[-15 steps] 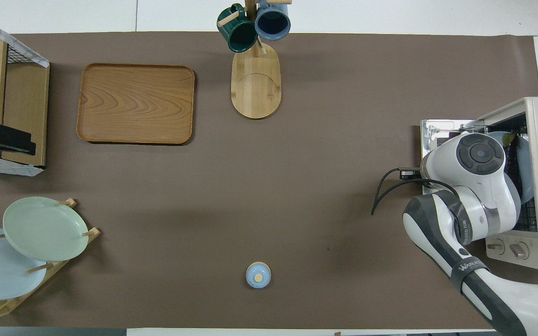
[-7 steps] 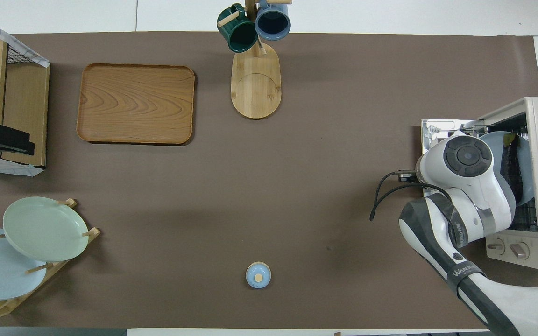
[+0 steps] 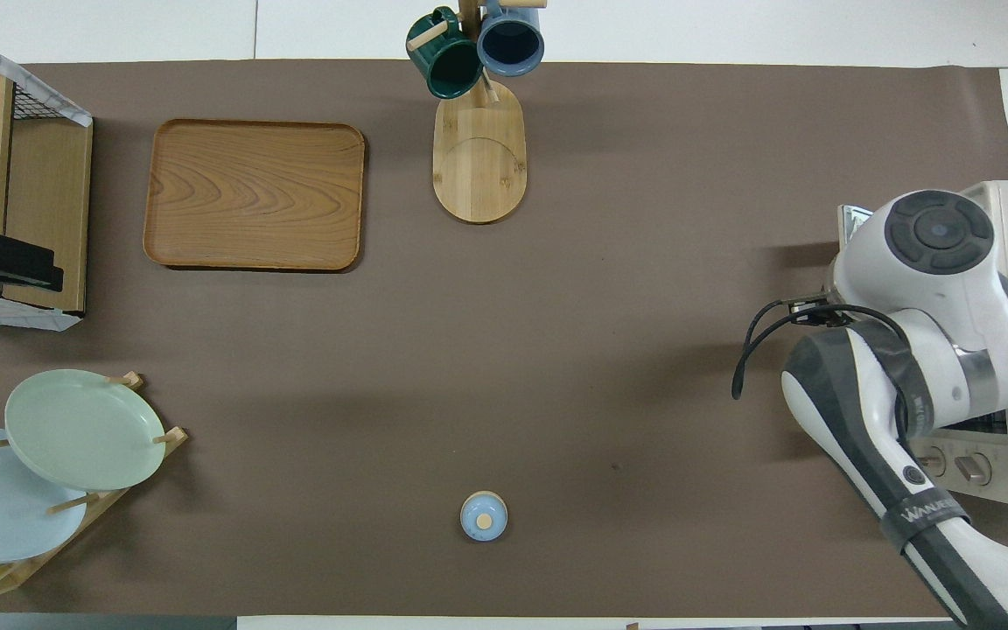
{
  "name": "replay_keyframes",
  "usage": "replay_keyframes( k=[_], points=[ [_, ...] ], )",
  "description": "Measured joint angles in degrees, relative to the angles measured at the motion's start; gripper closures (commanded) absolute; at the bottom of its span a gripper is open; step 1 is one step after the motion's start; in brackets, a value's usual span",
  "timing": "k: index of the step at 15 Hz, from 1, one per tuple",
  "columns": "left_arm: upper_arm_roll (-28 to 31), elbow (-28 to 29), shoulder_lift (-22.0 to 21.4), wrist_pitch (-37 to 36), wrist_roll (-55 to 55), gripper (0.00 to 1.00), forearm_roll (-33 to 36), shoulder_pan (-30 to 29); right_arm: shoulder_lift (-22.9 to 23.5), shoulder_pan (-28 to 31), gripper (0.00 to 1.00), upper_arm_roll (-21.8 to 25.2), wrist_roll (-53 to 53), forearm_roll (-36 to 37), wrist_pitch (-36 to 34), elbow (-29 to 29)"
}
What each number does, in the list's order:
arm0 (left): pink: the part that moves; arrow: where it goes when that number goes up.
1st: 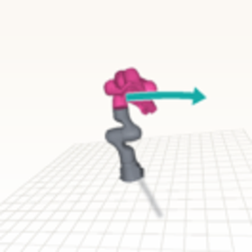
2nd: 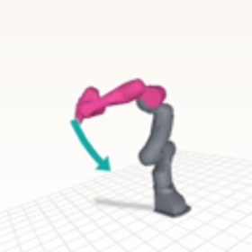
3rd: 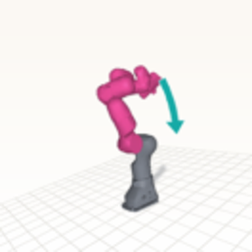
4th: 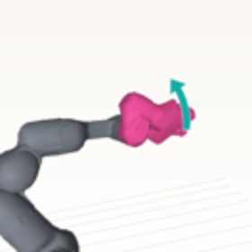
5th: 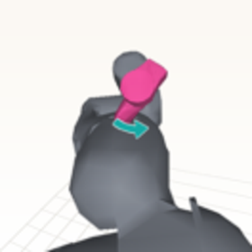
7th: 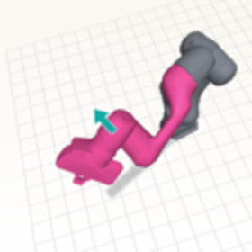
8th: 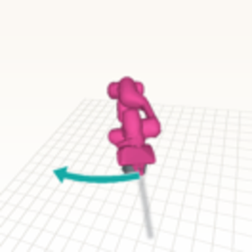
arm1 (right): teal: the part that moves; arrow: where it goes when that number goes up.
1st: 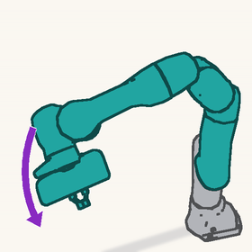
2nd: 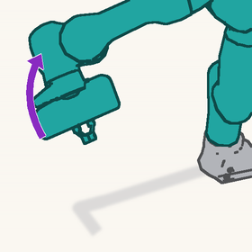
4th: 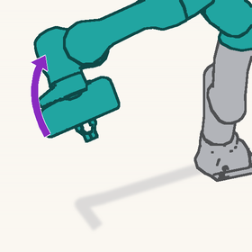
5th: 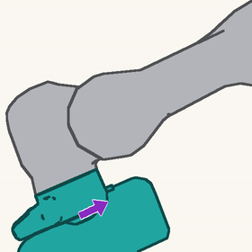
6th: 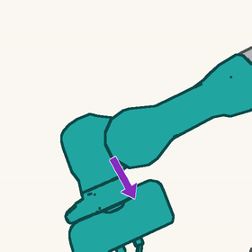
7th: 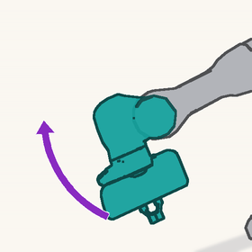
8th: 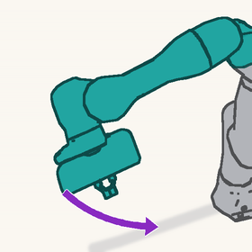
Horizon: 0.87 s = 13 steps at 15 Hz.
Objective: Put eggplant into oven
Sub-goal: 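Push the oven door shut with the right gripper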
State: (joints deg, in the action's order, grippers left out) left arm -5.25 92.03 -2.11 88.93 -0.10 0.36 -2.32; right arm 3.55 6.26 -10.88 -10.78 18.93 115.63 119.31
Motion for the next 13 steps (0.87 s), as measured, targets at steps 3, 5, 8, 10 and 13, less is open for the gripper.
replay_keyframes(
  k=[3, 5, 8, 10, 13],
  points=[
    [0.0, 0.0, 0.0, 0.0, 0.0, 0.0, 0.0, 0.0, -3.4, 3.0, 0.97, 0.2, 4.7, 0.3, -2.6, -1.1],
    [0.0, 0.0, 0.0, 0.0, 0.0, 0.0, 0.0, 0.0, -4.9, 5.1, 0.95, 0.6, 7.6, 0.9, -3.2, -1.6],
    [0.0, 0.0, 0.0, 0.0, 0.0, 0.0, 0.0, 0.0, -5.6, 7.3, 0.91, 1.3, 10.6, 2.2, -3.3, -2.1],
    [0.0, 0.0, 0.0, 0.0, 0.0, 0.0, 0.0, 0.0, -5.6, 8.0, 0.86, 1.5, 11.5, 2.3, -3.4, -2.5],
    [0.0, 0.0, 0.0, 0.0, 0.0, 0.0, 0.0, 0.0, -5.5, 8.6, 0.7, 2.0, 12.3, -2.6, -4.8, -3.9]
  ],
)
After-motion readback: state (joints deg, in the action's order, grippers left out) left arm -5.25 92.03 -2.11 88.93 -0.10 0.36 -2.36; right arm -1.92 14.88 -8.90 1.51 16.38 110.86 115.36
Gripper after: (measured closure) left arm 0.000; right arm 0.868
